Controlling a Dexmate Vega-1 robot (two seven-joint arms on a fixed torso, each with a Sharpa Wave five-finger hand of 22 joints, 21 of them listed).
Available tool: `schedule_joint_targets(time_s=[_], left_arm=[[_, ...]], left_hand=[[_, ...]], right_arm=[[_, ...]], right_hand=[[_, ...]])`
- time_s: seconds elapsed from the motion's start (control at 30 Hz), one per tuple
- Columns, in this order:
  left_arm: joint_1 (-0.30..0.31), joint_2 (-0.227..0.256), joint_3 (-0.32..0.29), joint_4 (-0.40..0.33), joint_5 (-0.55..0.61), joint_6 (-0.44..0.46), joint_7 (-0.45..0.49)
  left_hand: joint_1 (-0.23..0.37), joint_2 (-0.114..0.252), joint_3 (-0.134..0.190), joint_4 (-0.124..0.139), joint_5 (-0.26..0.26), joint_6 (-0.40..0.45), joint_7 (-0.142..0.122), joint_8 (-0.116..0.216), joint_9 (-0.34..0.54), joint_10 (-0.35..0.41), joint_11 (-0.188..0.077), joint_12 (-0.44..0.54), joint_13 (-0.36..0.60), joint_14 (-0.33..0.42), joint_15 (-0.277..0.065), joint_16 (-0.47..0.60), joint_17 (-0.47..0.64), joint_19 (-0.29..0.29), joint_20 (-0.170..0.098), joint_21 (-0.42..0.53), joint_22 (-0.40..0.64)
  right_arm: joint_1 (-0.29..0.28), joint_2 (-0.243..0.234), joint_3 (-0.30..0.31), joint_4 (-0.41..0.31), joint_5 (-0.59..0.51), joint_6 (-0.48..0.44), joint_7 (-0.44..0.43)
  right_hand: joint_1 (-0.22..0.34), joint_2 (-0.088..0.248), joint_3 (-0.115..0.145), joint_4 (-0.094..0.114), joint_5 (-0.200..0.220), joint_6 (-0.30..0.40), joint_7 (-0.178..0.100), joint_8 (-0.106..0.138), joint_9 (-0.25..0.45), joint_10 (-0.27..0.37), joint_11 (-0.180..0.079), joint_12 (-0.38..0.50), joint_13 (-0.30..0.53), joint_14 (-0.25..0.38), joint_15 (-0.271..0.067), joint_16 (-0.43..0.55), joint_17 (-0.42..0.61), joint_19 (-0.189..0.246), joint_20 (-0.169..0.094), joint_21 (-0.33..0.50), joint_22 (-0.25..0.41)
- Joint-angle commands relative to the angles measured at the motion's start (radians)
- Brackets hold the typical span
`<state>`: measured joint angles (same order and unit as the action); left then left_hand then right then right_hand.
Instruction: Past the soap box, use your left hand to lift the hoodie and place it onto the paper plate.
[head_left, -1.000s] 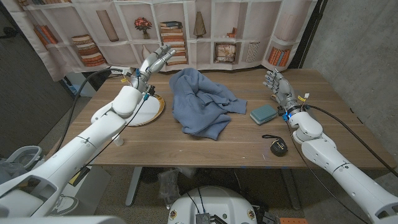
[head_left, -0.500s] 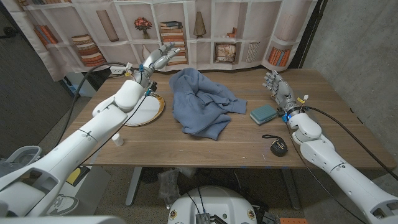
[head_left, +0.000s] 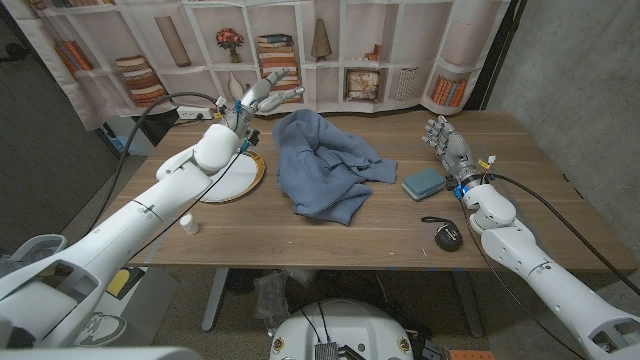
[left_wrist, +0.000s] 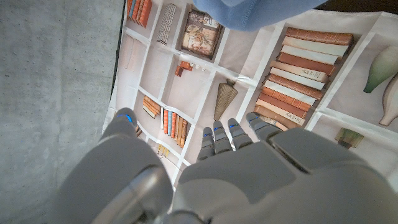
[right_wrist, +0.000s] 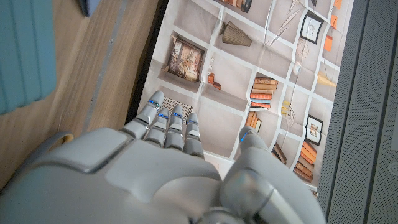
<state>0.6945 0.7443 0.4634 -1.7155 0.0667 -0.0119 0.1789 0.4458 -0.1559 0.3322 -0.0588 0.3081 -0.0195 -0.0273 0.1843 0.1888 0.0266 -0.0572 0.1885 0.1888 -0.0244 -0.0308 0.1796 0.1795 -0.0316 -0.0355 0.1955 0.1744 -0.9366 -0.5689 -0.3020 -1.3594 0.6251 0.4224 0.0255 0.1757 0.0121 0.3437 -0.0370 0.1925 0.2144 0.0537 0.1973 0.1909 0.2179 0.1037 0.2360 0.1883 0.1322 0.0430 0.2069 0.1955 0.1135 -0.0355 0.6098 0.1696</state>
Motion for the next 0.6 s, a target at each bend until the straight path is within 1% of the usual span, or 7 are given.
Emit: schedule_joint_targets(time_s=[0.03, 0.13, 0.27, 0.3, 0.37, 0.47, 0.6], left_arm=[[-0.02, 0.006, 0.052, -0.051, 0.119, 0.126, 0.011], [-0.023, 0.0, 0.056, -0.041, 0.113, 0.121, 0.006], [-0.027, 0.007, 0.067, -0.057, 0.136, 0.147, -0.002], [-0.027, 0.008, 0.069, -0.063, 0.145, 0.156, -0.001], [-0.024, 0.011, 0.073, -0.074, 0.158, 0.168, 0.002], [-0.018, 0.012, 0.076, -0.087, 0.18, 0.181, 0.017], [-0.01, 0.017, 0.075, -0.1, 0.195, 0.189, 0.024]], left_hand=[[0.03, -0.011, -0.014, -0.024, 0.01, -0.091, -0.019, -0.012, 0.003, -0.043, -0.013, -0.003, 0.004, -0.025, 0.03, 0.0, 0.004, -0.006, 0.014, 0.001, 0.005], [0.035, -0.014, -0.027, -0.031, 0.011, -0.121, -0.023, -0.009, 0.004, -0.058, -0.018, -0.001, 0.005, -0.023, 0.051, 0.004, 0.004, 0.007, 0.051, 0.006, 0.005], [0.036, -0.016, -0.036, -0.034, 0.011, -0.122, -0.027, -0.002, 0.005, -0.065, -0.015, 0.001, 0.005, -0.023, 0.071, 0.006, 0.005, 0.019, 0.077, 0.01, 0.005], [0.037, -0.017, -0.042, -0.036, 0.011, -0.106, -0.039, 0.007, 0.005, -0.067, -0.014, 0.003, 0.005, -0.024, 0.074, 0.006, 0.005, 0.023, 0.087, 0.01, 0.005], [0.036, -0.019, -0.055, -0.039, 0.011, -0.08, -0.056, 0.018, 0.005, -0.07, -0.013, 0.006, 0.006, -0.032, 0.09, 0.004, 0.005, 0.034, 0.115, 0.013, 0.005], [0.032, -0.021, -0.076, -0.042, 0.011, -0.068, -0.065, 0.021, 0.005, -0.069, -0.013, 0.011, 0.006, -0.022, 0.122, 0.009, 0.004, 0.073, 0.159, 0.022, 0.003], [0.019, -0.026, -0.106, -0.044, 0.011, -0.043, -0.074, 0.028, 0.005, -0.06, -0.016, 0.017, 0.006, -0.013, 0.131, 0.011, 0.004, 0.121, 0.213, 0.031, 0.001]], right_arm=[[0.002, 0.002, 0.005, 0.021, 0.009, 0.02, 0.012], [0.002, -0.001, 0.006, 0.022, 0.009, 0.019, 0.015], [0.004, 0.0, 0.005, 0.027, 0.009, 0.025, 0.021], [0.005, 0.0, 0.004, 0.027, 0.008, 0.026, 0.021], [0.003, 0.0, 0.005, 0.022, 0.01, 0.024, 0.018], [0.003, -0.001, 0.006, 0.02, 0.007, 0.029, 0.018], [0.001, -0.001, 0.007, 0.015, 0.006, 0.03, 0.014]], right_hand=[[0.005, 0.004, 0.002, -0.006, 0.004, 0.009, -0.003, 0.002, 0.002, 0.007, 0.003, -0.005, 0.002, 0.008, 0.003, -0.001, 0.0, 0.013, 0.002, -0.005, 0.005], [0.005, 0.004, 0.002, -0.007, 0.004, 0.009, -0.003, 0.002, 0.002, 0.007, 0.003, -0.005, 0.002, 0.008, 0.003, -0.001, 0.0, 0.013, 0.003, -0.006, 0.005], [0.005, 0.004, 0.002, -0.007, 0.003, 0.009, -0.004, 0.002, 0.002, 0.008, 0.003, -0.005, 0.002, 0.008, 0.003, -0.001, 0.0, 0.013, 0.003, -0.008, 0.005], [0.005, 0.004, 0.001, -0.007, 0.003, 0.009, -0.004, 0.002, 0.002, 0.008, 0.003, -0.005, 0.002, 0.009, 0.003, -0.001, 0.0, 0.013, 0.003, -0.008, 0.005], [0.005, 0.004, 0.001, -0.007, 0.003, 0.009, -0.004, 0.002, 0.002, 0.008, 0.003, -0.005, 0.002, 0.01, 0.003, 0.0, 0.0, 0.013, 0.003, -0.009, 0.005], [0.005, 0.004, 0.001, -0.007, 0.003, 0.01, -0.004, 0.002, 0.002, 0.009, 0.002, -0.005, 0.002, 0.01, 0.004, -0.001, 0.0, 0.013, 0.004, -0.011, 0.005], [0.004, 0.004, 0.0, -0.008, 0.003, 0.012, -0.005, 0.003, 0.002, 0.008, 0.003, -0.006, 0.002, 0.01, 0.003, -0.001, 0.0, 0.013, 0.005, -0.013, 0.005]])
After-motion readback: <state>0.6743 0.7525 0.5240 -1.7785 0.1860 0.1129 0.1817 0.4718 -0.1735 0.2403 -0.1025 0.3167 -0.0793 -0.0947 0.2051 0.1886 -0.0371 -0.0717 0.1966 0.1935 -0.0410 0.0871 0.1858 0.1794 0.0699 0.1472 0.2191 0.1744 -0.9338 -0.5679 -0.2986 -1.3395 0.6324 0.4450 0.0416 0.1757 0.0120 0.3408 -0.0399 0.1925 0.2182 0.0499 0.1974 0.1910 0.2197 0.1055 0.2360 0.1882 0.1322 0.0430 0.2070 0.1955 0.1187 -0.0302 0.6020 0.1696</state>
